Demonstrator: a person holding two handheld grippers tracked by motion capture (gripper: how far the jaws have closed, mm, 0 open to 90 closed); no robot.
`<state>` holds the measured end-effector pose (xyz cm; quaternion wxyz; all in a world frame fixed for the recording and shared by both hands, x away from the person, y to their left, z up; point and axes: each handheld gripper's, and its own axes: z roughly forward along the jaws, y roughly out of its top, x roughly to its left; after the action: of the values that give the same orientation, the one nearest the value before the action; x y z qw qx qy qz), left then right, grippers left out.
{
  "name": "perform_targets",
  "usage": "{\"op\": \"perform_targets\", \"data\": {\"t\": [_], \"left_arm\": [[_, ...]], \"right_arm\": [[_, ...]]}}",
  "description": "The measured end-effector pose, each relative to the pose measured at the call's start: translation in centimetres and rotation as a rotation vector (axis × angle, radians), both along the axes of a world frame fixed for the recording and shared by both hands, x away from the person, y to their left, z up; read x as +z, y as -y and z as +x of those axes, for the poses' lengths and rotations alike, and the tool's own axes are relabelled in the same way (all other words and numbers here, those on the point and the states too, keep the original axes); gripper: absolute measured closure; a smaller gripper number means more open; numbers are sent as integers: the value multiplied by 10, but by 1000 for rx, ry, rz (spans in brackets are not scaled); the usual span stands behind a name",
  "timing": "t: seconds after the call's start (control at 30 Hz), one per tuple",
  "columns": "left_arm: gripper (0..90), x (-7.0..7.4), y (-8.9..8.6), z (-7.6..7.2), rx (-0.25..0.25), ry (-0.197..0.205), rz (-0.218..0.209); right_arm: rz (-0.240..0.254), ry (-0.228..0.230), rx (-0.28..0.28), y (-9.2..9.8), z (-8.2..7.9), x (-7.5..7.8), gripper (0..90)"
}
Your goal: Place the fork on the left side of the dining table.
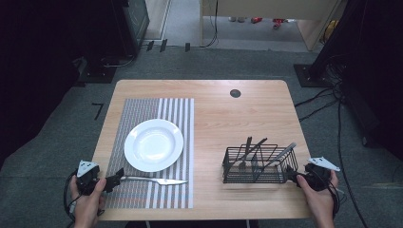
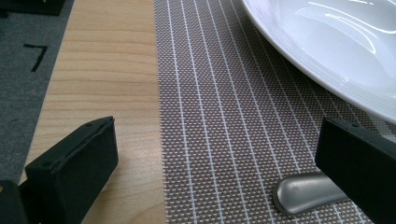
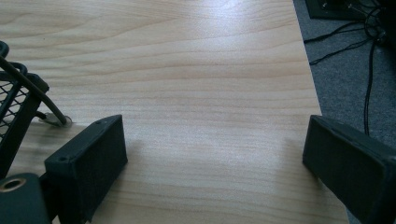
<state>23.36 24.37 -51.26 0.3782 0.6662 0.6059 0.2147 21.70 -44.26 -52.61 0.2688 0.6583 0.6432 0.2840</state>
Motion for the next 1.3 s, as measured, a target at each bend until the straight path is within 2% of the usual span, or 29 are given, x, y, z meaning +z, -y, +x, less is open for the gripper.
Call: {"op": "perform_targets", "data": {"t": [0.07, 0.23, 0.37, 0.53, 0.67, 0.73, 0.83, 1.0, 1.3], "left_arm": [[0, 3, -1, -1, 34, 16, 6], [0, 13, 0, -3, 47, 46, 6], [0, 25, 11, -4, 13, 67, -27], [0, 42, 28, -2, -38, 100, -43], [0, 55, 44, 0, -85, 111, -49], [13, 59, 51, 1, -104, 119, -61], [78, 65, 63, 3, -127, 125, -64], [78, 75, 83, 8, -190, 145, -77], [77, 89, 112, 16, -249, 171, -104]], "right_arm": [[0, 0, 0, 0, 0, 0, 58], [-1, 2, -1, 0, 0, 0, 65], [-1, 2, -2, 0, 0, 0, 67], [-1, 2, -2, 0, 0, 0, 66], [-1, 2, -2, 0, 0, 0, 66], [-1, 2, -2, 0, 0, 0, 66], [-1, 2, -2, 0, 0, 0, 66], [-1, 2, -2, 0, 0, 0, 66], [-1, 2, -2, 0, 0, 0, 66]]}}
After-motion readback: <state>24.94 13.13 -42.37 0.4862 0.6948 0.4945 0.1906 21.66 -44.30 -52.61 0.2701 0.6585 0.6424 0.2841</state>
